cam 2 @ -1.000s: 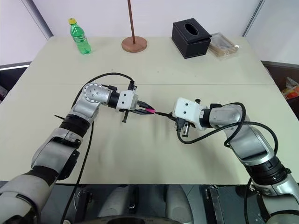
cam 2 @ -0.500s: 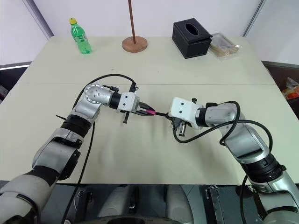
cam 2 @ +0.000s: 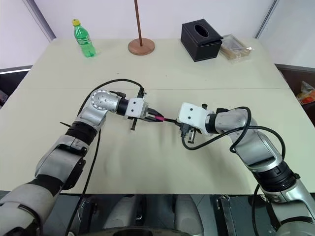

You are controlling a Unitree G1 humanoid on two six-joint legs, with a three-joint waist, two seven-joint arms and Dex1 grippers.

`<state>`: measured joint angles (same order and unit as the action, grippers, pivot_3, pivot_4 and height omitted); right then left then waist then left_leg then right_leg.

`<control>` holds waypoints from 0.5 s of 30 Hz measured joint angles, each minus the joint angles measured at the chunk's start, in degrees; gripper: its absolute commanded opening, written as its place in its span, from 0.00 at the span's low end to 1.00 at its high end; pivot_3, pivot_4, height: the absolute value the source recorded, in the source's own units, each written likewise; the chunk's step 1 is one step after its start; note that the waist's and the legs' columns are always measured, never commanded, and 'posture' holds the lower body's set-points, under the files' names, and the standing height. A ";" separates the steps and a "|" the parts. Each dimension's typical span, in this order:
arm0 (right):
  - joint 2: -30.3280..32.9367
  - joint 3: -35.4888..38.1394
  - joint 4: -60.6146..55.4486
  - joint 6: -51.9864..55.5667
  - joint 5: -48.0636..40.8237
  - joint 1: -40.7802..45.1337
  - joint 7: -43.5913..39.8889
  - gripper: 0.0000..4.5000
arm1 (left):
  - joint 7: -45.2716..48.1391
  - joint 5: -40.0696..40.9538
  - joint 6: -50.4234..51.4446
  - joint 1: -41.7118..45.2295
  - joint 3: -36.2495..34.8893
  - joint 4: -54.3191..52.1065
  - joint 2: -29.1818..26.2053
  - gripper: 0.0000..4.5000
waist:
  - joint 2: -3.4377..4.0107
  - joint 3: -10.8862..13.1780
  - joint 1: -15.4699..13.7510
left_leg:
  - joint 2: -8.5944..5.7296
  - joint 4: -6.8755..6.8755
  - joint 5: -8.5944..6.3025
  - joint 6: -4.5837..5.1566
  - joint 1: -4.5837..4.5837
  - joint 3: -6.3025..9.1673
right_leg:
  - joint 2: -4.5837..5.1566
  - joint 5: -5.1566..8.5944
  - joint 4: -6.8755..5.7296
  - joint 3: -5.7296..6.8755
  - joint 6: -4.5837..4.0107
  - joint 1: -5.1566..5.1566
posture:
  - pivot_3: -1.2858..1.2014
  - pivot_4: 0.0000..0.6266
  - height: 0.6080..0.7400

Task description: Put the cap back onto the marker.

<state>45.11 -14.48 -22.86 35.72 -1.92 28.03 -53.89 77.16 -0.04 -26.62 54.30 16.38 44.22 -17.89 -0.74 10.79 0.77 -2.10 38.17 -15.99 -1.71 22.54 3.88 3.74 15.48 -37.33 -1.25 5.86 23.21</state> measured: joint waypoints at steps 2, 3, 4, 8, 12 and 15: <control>-0.31 -0.17 0.00 0.27 0.63 0.56 0.17 0.01 | 0.12 0.42 1.36 0.00 -0.45 0.00 0.06 0.00 | 0.00 0.00 -0.02 | 0.00 0.00 0.00 0.00 0.00 0.00 | 0.00 0.00 0.00 0.00 0.00 0.00 | 0.52 0.24 1.00; -0.43 -0.23 0.00 0.28 0.76 0.67 0.28 0.01 | 0.24 0.61 1.83 0.00 -0.52 0.00 0.06 0.00 | 0.00 0.00 -0.02 | 0.00 0.00 0.00 0.00 0.00 0.00 | 0.00 0.00 0.00 0.00 0.00 0.00 | 0.52 0.24 1.00; -0.65 -0.44 0.00 0.29 1.10 0.83 0.46 0.01 | 0.46 0.76 2.64 0.00 -0.64 -0.01 0.07 0.00 | 0.00 0.00 -0.02 | 0.00 0.00 0.00 0.00 0.00 0.00 | 0.00 0.00 0.00 0.00 0.00 0.00 | 0.52 0.24 1.00; -1.17 -0.99 0.00 0.24 1.89 1.05 0.64 0.01 | 1.96 1.08 4.72 -0.02 -1.34 -0.07 -0.01 0.00 | 0.00 0.00 -0.02 | -0.01 0.00 0.00 0.00 0.00 0.00 | 0.00 0.00 0.00 0.00 0.00 0.00 | 0.52 0.24 1.00; -1.09 -2.01 -0.02 -0.77 3.19 1.28 0.60 0.01 | 2.86 1.46 5.89 -0.16 -1.47 -0.07 -0.16 0.00 | 0.00 0.00 -0.02 | 0.00 0.00 0.00 0.00 0.00 0.00 | 0.00 0.00 0.00 0.00 0.00 0.00 | 0.52 0.24 1.00; -1.09 -2.71 -0.19 -1.64 4.15 1.30 0.59 0.01 | 3.74 1.77 6.47 -0.30 -1.59 -0.07 -0.34 0.00 | 0.00 0.00 -0.01 | 0.00 0.00 0.00 0.00 0.00 0.00 | 0.00 0.00 0.00 0.00 0.00 0.01 | 0.52 0.24 1.00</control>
<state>44.02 -17.20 -23.05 34.08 2.22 29.33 -53.30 80.90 1.73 -20.16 54.00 14.79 44.15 -18.22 -0.74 10.79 0.76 -2.11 38.17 -15.99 -1.71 22.55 3.88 3.74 15.48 -37.34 -1.25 5.86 23.22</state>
